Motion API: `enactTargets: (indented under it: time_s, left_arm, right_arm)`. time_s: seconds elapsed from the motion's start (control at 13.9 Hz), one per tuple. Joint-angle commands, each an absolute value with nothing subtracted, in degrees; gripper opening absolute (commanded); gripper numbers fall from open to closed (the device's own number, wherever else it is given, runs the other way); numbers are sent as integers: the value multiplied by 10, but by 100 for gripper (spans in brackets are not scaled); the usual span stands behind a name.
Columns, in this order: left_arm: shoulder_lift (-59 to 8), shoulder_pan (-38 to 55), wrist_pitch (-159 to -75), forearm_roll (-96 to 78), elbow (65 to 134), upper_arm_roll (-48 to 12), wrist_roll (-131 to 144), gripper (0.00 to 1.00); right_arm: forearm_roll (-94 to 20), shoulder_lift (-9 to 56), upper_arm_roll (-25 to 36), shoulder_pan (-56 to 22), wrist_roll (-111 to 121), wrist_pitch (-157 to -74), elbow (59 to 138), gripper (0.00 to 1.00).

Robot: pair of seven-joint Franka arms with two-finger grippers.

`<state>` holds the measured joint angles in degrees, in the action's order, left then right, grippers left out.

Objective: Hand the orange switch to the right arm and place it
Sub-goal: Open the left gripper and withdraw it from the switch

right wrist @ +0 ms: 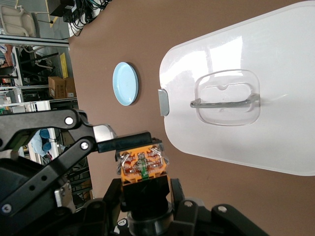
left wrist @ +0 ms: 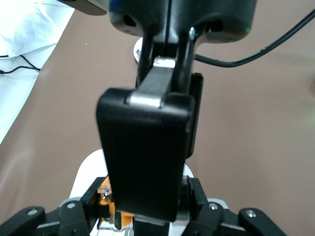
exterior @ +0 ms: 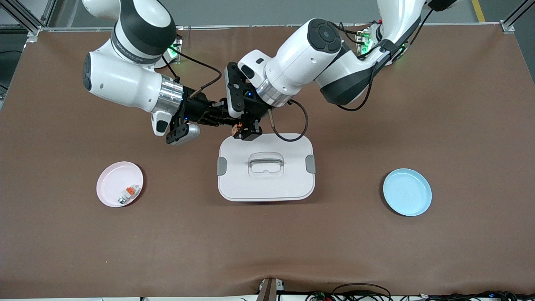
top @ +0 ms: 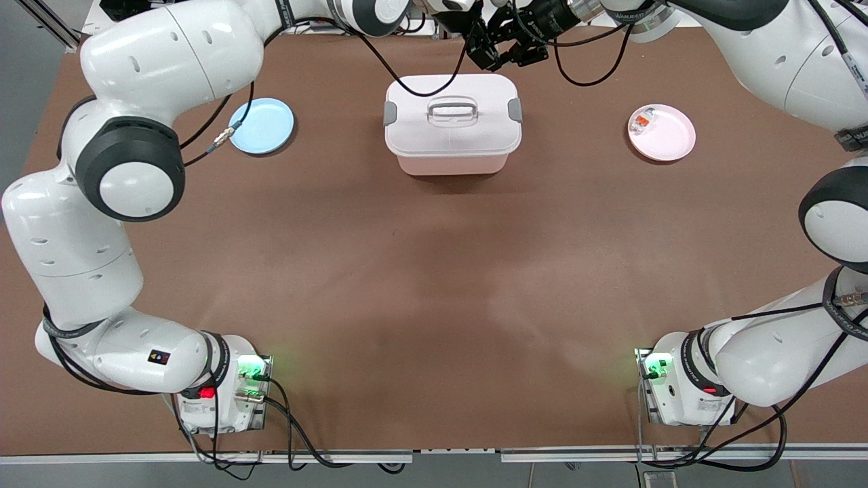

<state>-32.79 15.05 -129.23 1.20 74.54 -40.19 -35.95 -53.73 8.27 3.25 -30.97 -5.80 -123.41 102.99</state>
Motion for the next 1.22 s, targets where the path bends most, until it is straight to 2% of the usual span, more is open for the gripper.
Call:
enactTargets:
  time_s: [0.0,0.86,0.93,1.01,1.15]
  left_arm:
    - [-330,168,-1293,25,734,-395,-349,0]
    - [-330,169,-1294,24,734,-395,-349,0]
    - [-330,169,-1294,24,734,-395,-350,29]
    - [-330,169,-1293,20,734,-395,-347,99]
    - [-330,169,-1292,20,734,-395,-343,100]
  right_arm:
    - [-550,91,34,-317,-67,-1238,1018,0]
    - [-550,95,34,-317,-65,-1238,1018,0]
    - [-550,96,34,-317,-65,-1238,1018,0]
    - [-550,98,34,-317,-65,-1238,1018,0]
    - [-550,98,34,-317,-65,-1238,1018,0]
